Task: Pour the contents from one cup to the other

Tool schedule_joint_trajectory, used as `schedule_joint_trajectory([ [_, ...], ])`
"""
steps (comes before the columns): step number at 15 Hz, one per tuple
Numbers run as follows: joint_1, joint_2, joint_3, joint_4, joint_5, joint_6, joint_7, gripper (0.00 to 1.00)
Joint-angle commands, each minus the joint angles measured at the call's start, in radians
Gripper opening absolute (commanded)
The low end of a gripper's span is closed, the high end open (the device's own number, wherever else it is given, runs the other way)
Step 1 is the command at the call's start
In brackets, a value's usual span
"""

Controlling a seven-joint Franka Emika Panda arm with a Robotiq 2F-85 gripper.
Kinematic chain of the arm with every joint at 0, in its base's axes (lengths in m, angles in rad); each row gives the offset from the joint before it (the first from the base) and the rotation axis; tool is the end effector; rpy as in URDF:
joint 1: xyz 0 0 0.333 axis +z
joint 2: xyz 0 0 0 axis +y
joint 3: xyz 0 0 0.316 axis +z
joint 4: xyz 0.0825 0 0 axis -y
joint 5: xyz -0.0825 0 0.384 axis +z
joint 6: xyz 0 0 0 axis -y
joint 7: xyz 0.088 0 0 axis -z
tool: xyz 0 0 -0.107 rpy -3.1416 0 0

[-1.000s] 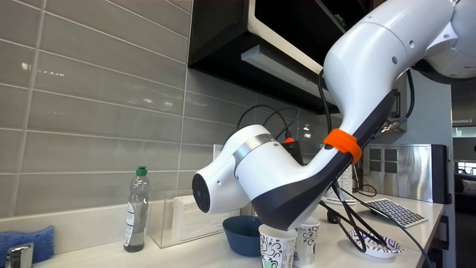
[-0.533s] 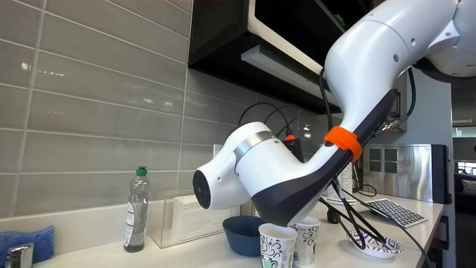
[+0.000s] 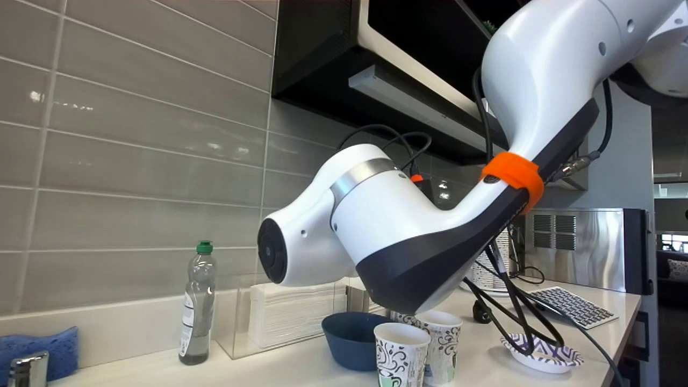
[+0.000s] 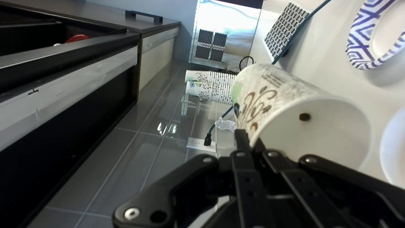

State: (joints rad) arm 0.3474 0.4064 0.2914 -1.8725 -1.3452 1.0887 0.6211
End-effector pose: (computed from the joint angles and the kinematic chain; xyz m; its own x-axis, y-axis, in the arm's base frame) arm 0.5250 0.2057 0.3553 0.9841 0.1034 -0.1445 0.1389 0.0599 0.9885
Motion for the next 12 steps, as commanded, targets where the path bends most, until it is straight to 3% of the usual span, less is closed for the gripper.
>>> schedule_joint_trajectory([
  [1, 0.029, -0.018, 0.022, 0.018, 0.028, -0.006, -0.029, 0.01],
  [12, 0.053, -0.007, 0.037, 0.013, 0.005, 0.016, -0.005, 0.04],
])
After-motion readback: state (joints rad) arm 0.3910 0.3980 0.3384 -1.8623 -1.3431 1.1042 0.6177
